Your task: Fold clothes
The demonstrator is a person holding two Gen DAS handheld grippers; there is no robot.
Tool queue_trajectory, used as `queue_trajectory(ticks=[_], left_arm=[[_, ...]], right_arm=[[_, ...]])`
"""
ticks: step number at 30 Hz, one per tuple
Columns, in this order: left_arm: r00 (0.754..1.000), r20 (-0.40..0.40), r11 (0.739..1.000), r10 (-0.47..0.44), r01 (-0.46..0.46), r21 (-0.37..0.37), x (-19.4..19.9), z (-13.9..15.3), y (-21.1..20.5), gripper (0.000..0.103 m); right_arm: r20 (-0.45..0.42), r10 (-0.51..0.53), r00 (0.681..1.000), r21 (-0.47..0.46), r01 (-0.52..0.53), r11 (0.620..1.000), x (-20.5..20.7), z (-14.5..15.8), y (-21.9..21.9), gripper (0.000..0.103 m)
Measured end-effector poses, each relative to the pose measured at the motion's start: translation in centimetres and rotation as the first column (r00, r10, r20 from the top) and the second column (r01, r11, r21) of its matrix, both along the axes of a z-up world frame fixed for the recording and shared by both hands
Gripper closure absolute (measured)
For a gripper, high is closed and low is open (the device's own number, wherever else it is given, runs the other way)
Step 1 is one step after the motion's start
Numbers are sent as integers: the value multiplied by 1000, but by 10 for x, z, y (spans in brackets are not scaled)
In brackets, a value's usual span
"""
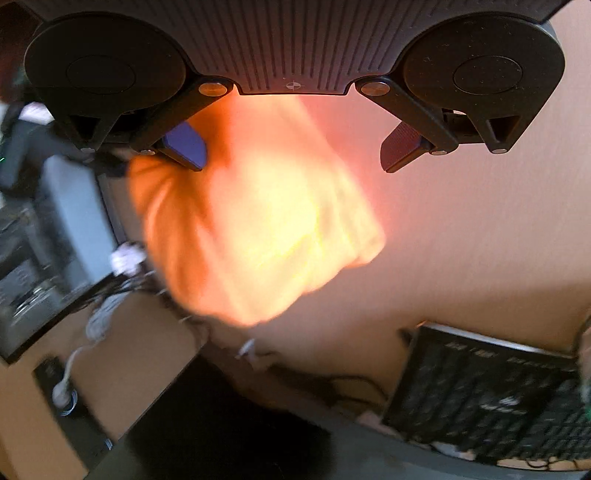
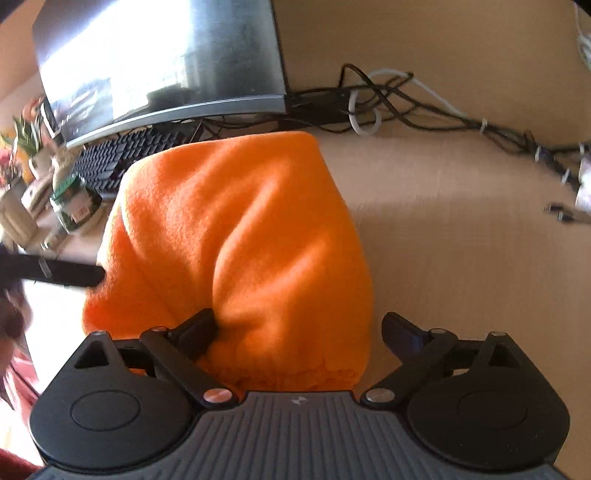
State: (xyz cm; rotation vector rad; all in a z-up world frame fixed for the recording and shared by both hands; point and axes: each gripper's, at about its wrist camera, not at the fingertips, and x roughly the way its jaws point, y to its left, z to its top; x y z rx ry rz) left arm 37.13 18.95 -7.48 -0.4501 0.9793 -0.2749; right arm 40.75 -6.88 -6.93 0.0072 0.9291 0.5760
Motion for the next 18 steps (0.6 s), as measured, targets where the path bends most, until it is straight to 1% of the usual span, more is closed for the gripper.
queue_trajectory(ticks=[2,3,6,7,8,9,10,12,14,15,17,18], left_arm=[[1000,9,1000,9,-10,23,-4,0,1,1],[1000,16,999,14,-15,43,-6,1,2,4],[999,27,991,38,-41,127,-11,3,9,7],[999,26,989,47,-50,139,-12,2,13,8],[998,19,991,57,-59,124,-13,1,17,10],[998,14,992,65,-66,110,-14,1,22,11],[998,18,993,61,-62,104,-14,2,23,11],[999,35,993,30,-33,118,-15,5,18,16],[999,50,990,-12,5,138,-16,8,9,17],[998,55,989,-31,22,147,-17,8,5,17],[997,56,988,-47,38,151,-18,8,2,18],[997,57,987,-55,46,154,-18,7,0,18]], right_arm=[[-11,27,1000,15,-27,1000,-7,-2,7,7],[-11,50,999,18,-49,999,-11,-3,15,7],[52,138,989,-15,-138,990,-23,-2,51,7],[84,164,983,-40,-161,986,-25,-1,62,6],[117,189,975,-69,-182,981,-27,1,72,3],[130,205,970,-86,-195,977,-25,3,77,3],[126,204,971,-74,-196,978,-20,9,76,3],[93,163,982,13,-165,986,-10,22,63,3],[68,80,994,98,-86,991,2,32,45,4],[56,37,998,125,-43,991,9,35,37,13],[19,-14,1000,117,11,993,23,31,36,24],[5,-26,1000,106,25,994,27,26,40,25]])
